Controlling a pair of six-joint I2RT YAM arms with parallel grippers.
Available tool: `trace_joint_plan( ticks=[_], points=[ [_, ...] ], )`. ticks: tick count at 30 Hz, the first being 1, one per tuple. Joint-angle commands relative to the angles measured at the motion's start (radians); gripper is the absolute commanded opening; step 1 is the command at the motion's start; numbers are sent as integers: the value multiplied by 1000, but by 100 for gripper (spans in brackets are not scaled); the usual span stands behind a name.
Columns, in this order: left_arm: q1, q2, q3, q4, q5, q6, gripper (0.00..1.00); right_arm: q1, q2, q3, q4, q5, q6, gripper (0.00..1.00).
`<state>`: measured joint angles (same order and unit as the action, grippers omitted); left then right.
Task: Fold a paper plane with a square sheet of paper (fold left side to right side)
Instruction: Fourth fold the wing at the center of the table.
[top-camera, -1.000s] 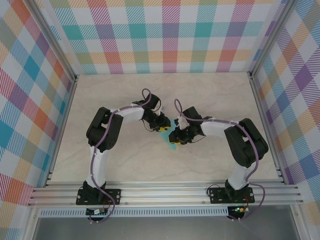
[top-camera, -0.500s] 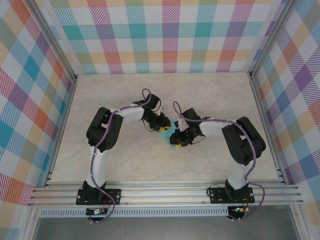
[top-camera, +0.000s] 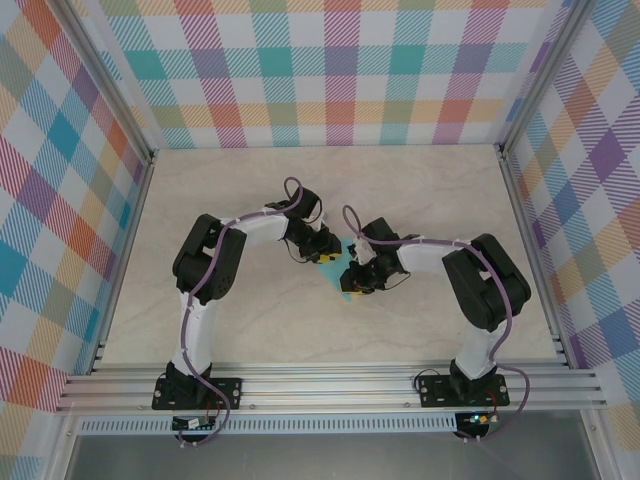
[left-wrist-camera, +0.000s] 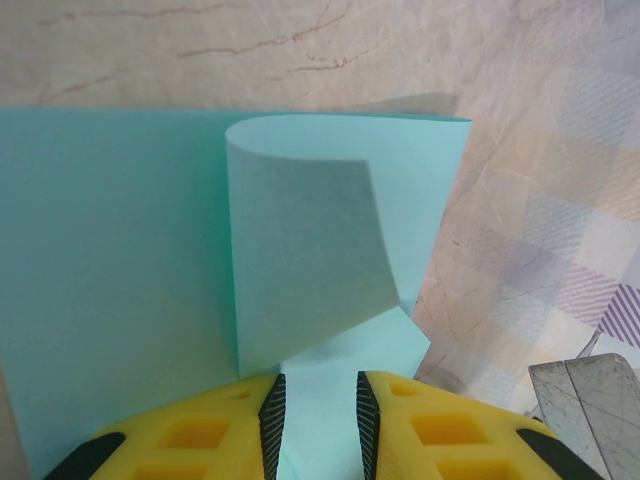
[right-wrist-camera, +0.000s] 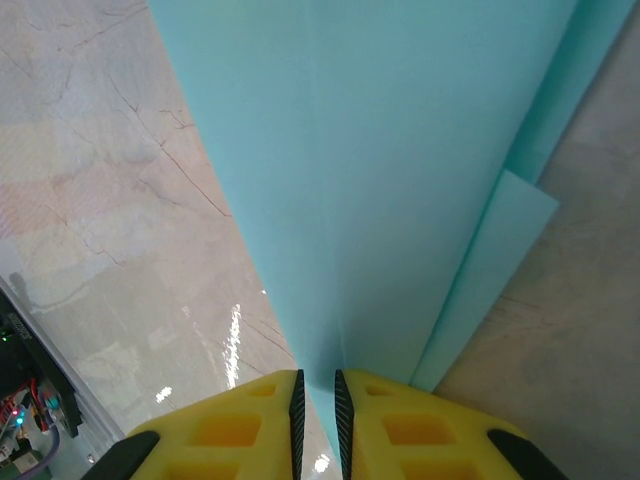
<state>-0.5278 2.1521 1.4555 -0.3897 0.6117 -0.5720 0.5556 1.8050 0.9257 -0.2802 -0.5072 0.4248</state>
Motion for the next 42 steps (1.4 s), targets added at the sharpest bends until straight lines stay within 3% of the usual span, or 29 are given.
trace_joint_plan(
  ticks=[1, 26, 35, 42],
  points=[
    [-11, 43, -38, -53, -43, 2, 28, 14, 4, -39, -132, 32, -31, 17],
    [-9, 54, -36, -54, -47, 3, 28, 32, -77, -104, -232, 24, -92, 11],
    [-9, 45, -41, -53, -46, 2, 28, 12, -265, -82, -114, 6, -3, 12],
    [-10, 39, -47, -48, -45, 1, 28, 15, -116, -18, 10, -13, 33, 12]
  ],
)
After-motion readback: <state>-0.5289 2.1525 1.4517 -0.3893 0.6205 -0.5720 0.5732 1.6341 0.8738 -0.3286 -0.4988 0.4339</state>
